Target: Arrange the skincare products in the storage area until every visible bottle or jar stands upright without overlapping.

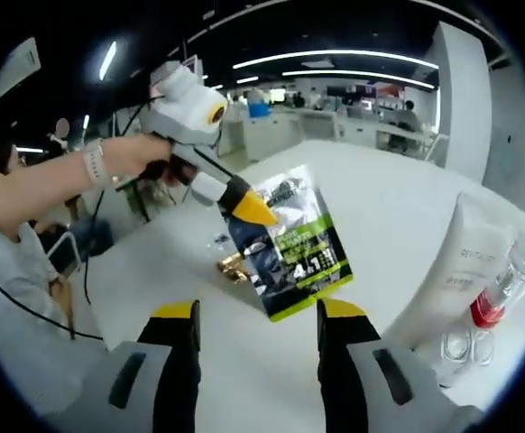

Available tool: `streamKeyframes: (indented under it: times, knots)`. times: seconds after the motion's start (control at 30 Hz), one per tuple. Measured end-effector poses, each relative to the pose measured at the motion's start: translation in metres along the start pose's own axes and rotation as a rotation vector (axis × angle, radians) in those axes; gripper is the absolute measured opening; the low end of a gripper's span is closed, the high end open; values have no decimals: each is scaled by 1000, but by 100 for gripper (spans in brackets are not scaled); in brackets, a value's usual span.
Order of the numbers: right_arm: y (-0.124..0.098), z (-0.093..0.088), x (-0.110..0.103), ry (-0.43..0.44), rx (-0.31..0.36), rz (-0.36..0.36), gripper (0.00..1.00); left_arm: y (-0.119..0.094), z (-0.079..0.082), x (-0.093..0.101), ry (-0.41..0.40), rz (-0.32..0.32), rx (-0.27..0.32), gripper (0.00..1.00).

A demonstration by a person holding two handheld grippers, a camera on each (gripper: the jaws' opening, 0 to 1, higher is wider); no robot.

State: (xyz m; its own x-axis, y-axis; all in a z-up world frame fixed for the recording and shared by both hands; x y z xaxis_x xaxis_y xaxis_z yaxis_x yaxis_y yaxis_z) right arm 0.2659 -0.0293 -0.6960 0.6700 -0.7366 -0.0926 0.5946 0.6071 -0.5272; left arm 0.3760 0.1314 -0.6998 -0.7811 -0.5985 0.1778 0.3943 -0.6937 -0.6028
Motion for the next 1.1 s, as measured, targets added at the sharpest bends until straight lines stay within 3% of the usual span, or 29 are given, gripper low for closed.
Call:
streamKeyframes:
  times: [0.37,0.43,0.73,1.1]
  knots:
    - [-17,-5,-13,-19,7,60,51,-19,4,27,61,-26,-5,1]
    - [-20,-1,-19,-34,53,111,53,-21,6,31,76,-30,-3,1]
    - [-34,-8,-19,-69,2,147,58,-35,12,54,126,-39,1,1]
    - [-54,-16,-4,-63,-18,157,53,-55,19,89,211,-62,-15,1]
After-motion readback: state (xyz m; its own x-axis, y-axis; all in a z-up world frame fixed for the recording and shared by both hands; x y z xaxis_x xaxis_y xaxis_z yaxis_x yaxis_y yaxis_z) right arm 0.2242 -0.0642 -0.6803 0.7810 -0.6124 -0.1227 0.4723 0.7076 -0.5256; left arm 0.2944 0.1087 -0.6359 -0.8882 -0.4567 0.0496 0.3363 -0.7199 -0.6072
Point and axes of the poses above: the point that each gripper's makers call its tool centre point, and the gripper's own axes: y roughly forward along the fingers, x roughly to its right, z roughly out of its top, the point moved 7 cm from there along -y, roughly backward along the fingers, and after that the axes turned 3 degrees about y, right-handed, at the moved point
